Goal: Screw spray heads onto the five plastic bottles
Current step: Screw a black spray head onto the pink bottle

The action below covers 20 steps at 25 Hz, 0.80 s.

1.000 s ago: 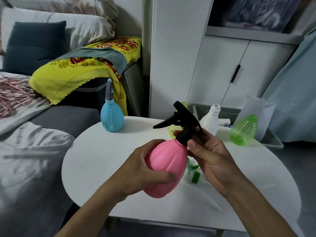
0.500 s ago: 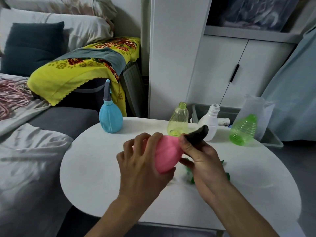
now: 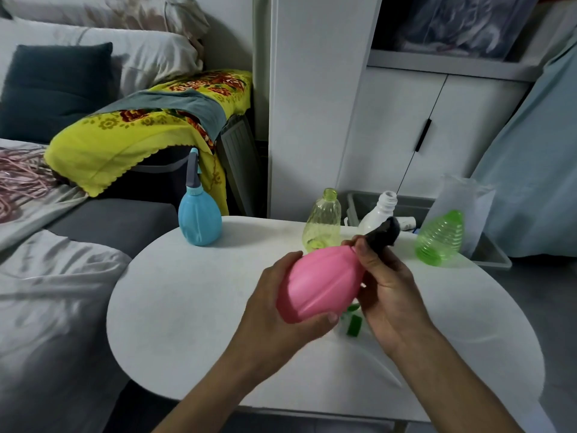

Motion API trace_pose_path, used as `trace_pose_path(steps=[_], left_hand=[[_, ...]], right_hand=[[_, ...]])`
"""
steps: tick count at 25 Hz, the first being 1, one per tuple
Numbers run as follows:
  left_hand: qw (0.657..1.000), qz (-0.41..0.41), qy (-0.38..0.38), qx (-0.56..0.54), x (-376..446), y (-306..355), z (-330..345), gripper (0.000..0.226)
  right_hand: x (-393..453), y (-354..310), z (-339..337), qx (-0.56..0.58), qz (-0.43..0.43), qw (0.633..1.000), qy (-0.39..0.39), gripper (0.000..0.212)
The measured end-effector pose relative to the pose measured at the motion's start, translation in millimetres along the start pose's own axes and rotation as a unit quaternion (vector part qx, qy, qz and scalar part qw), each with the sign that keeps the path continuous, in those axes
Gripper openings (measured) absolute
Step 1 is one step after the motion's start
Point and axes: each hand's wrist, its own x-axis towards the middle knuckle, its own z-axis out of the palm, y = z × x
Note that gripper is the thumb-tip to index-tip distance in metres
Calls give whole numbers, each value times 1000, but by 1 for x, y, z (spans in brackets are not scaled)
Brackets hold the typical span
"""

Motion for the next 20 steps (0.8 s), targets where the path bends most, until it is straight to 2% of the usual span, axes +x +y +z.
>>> trace_pose_path(steps=[2, 4, 5, 6, 7, 8, 10, 12, 13, 14, 16, 17, 20], left_hand=[[986, -31, -43, -156, 1, -2, -8, 76], [973, -35, -111, -201, -2, 1, -13, 74], [985, 10, -111, -133, -4, 4, -12, 79], [996, 46, -71, -37, -4, 7, -8, 85], [999, 47, -13, 13, -3, 8, -3, 91], [996, 74, 11, 50, -3, 7, -1, 95], [998, 57, -29, -25, 1, 8, -8, 98], [993, -7, -90, -72, 6, 6, -19, 90], [993, -16, -96, -64, 8, 6, -20, 84], [997, -3, -72, -34, 7, 7, -17, 83], [996, 65, -33, 51, 4, 9, -10, 90], [996, 68, -38, 41, 4, 7, -10, 92], [994, -4, -107, -37, 7, 8, -19, 87]], right_hand=[[3, -11, -4, 57, 1, 997, -43, 27], [3, -16, -3, 73, 8, 994, -82, 30], [3, -15, -2, 61, 14, 995, -82, 29], [3, -14, -2, 45, 23, 996, -75, 27], [4, -13, -3, 32, 29, 997, -71, 25], [3, -14, -3, 26, 28, 997, -70, 24], [3, -17, -5, 30, 17, 995, -91, 24], [1, -18, -4, 35, 7, 991, -129, 28], [0, -18, -4, 28, 2, 990, -140, 28], [1, -17, -4, 19, -1, 990, -141, 27], [1, -17, -5, 9, -7, 991, -136, 24], [1, -18, -5, 13, -13, 989, -148, 24], [-3, -21, -3, 32, -15, 973, -230, 35]])
